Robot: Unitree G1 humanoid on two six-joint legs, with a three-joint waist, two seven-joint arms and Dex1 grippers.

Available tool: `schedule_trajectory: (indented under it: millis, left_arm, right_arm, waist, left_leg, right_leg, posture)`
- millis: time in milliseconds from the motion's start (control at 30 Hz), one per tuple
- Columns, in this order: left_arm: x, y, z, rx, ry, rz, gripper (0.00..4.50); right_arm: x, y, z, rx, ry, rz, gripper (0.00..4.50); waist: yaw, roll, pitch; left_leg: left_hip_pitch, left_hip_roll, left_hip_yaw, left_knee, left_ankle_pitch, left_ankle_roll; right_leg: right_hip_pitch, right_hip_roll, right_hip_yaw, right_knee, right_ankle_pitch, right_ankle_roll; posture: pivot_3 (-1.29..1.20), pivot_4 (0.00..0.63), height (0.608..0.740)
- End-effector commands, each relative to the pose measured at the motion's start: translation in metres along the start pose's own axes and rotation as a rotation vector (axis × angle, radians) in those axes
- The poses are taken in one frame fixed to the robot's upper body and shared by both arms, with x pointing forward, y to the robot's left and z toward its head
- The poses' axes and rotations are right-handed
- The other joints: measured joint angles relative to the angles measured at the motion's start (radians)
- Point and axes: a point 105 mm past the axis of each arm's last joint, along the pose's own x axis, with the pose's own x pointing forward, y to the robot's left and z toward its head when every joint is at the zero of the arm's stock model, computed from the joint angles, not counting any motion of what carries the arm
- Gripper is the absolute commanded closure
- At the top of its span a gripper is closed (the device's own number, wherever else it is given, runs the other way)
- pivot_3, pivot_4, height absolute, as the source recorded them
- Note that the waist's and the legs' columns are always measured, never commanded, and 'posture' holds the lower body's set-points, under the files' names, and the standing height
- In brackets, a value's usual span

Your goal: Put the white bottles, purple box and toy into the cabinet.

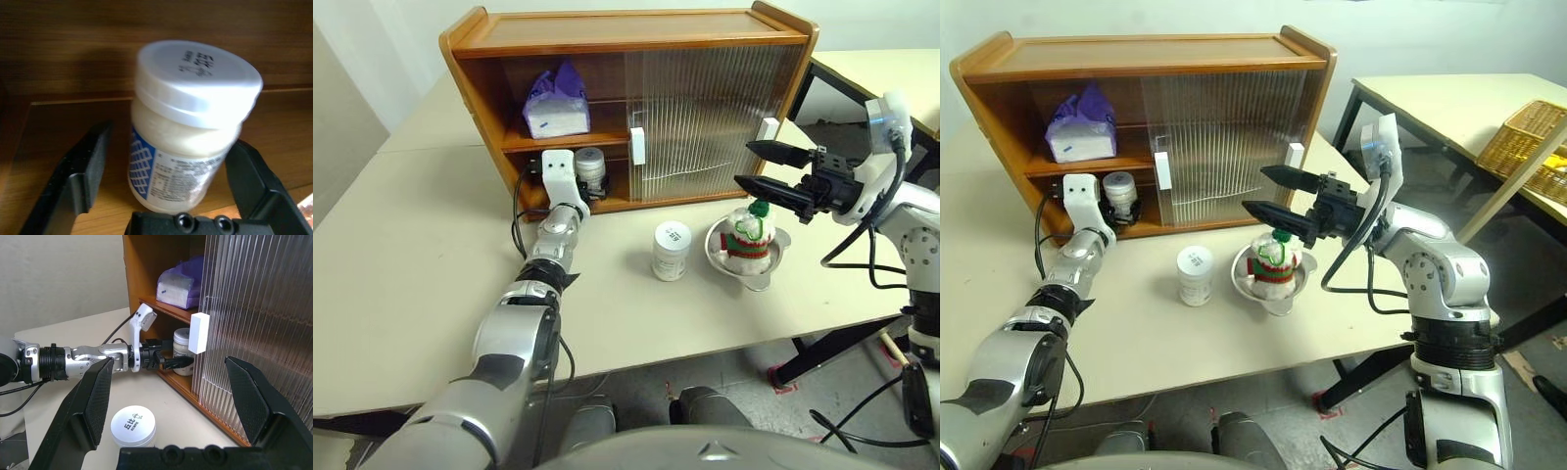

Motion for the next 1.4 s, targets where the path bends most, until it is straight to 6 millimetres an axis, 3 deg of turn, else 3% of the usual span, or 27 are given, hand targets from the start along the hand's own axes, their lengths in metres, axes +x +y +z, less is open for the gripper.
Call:
schedule_trajectory:
  millis: [33, 300, 433, 633, 1067, 1400]
  left_arm:
    - [-0.002, -0.004, 0.005, -0.009, -0.052, -0.035, 0.03]
    - [-0.033, -0.004, -0.006, -0.085, -0.133, -0.079, 0.03]
    - [-0.056, 0.005, -0.009, -0.102, -0.139, -0.069, 0.03]
    - [-0.072, 0.014, -0.008, -0.095, -0.142, -0.005, 0.03]
    - [-0.036, 0.021, -0.003, -0.070, -0.073, 0.136, 4.49]
    - [-0.016, 0.020, -0.007, -0.064, -0.030, 0.157, 4.49]
  right_arm:
    - [0.001, 0.000, 0.007, -0.028, -0.006, 0.000, 0.00]
    - [0.001, 0.000, 0.008, -0.032, -0.006, 0.003, 0.00]
    - [0.001, -0.001, 0.009, -0.034, -0.003, 0.007, 0.00]
    - [0.004, -0.002, 0.008, -0.031, -0.003, 0.018, 0.00]
    - [0.005, -0.002, 0.009, -0.036, -0.005, 0.019, 0.00]
    - [0.004, -0.002, 0.012, -0.047, -0.001, 0.013, 0.00]
  waist:
    - [0.000, 0.000, 0.000]
    - [-0.004, 0.000, 0.000]
    - [-0.007, 0.000, 0.000]
    - [0.000, 0.001, -0.002]
    - [0.011, 0.001, -0.002]
    - [0.010, 0.001, -0.002]
  left_leg:
    - [0.000, 0.000, 0.000, 0.000, 0.000, 0.000]
    - [-0.001, -0.002, 0.000, 0.000, 0.000, 0.001]
    - [-0.001, -0.002, 0.001, 0.000, 0.000, 0.001]
    - [0.000, -0.003, 0.000, 0.000, 0.000, 0.001]
    - [0.000, -0.003, -0.001, 0.001, 0.000, 0.001]
    - [0.000, -0.003, -0.001, 0.001, 0.000, 0.001]
  right_leg:
    - [0.000, 0.000, 0.000, 0.000, 0.000, 0.000]
    - [0.000, 0.000, 0.000, 0.000, -0.001, 0.001]
    - [-0.001, 0.000, 0.000, 0.000, -0.001, 0.001]
    - [0.000, -0.001, 0.000, 0.000, -0.001, 0.001]
    - [0.001, -0.003, 0.001, 0.000, 0.000, -0.001]
    - [0.001, -0.003, 0.001, 0.000, 0.000, 0.000]
  posture:
    - [-0.14, 0.000, 0.740]
    - [-0.13, 0.000, 0.740]
    - [-0.12, 0.000, 0.740]
    - [-0.11, 0.000, 0.740]
    - [-0.12, 0.000, 0.740]
    - [-0.13, 0.000, 0.740]
